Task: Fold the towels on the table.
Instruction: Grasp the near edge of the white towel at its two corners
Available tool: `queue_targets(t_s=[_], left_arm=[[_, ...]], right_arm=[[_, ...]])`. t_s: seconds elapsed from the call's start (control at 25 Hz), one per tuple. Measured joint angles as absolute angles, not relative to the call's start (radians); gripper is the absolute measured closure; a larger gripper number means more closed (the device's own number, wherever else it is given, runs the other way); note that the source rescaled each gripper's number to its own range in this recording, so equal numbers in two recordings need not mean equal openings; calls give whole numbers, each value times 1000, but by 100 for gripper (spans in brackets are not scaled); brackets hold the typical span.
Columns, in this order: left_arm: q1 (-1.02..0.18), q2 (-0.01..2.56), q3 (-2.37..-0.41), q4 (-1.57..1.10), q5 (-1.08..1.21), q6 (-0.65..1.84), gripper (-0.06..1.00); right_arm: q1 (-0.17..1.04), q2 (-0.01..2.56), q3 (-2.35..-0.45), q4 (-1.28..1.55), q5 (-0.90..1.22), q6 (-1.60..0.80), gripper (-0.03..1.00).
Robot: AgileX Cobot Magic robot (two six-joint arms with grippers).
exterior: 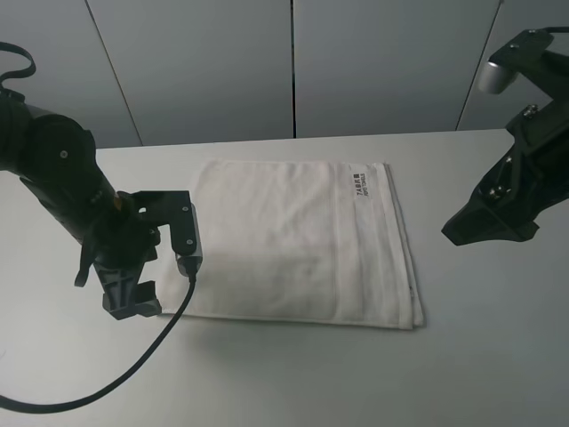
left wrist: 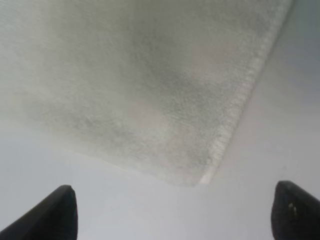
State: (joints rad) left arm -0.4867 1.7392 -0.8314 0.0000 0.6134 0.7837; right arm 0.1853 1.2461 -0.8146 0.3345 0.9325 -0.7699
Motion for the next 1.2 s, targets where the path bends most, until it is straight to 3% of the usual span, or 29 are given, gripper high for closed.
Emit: queue_targets(t_s=[0.72,1.2], left_arm=[[-572,1887,-834,57,591,779,-6],[-576,1908,-841,73,570,761,-5]], right_arm=[[185,1399,-815,384,905,-860,-3],[261,1419,-686,413,806,-1218,-3]])
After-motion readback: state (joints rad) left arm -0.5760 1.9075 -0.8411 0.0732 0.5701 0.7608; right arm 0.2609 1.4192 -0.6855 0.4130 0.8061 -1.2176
